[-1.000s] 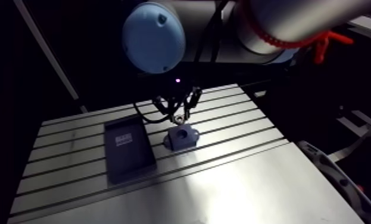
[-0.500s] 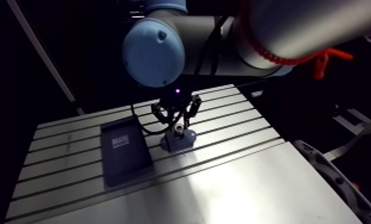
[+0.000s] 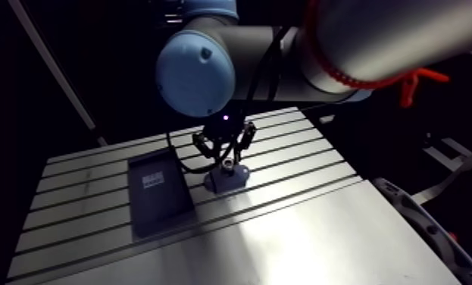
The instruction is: Pick up the bearing and press it into the housing until flush.
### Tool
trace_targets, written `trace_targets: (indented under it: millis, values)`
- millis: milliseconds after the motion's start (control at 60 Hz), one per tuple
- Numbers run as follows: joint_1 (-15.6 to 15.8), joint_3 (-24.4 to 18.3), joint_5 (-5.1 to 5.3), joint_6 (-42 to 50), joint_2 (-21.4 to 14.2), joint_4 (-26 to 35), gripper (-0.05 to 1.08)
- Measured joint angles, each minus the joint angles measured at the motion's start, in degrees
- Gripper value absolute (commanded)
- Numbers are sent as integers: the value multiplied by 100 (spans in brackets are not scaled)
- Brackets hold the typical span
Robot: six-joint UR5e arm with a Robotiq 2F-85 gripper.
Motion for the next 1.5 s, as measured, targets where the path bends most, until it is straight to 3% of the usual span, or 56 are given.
trace_targets:
  millis: [1500]
  values:
    - [9, 125, 23, 24, 60, -196, 65]
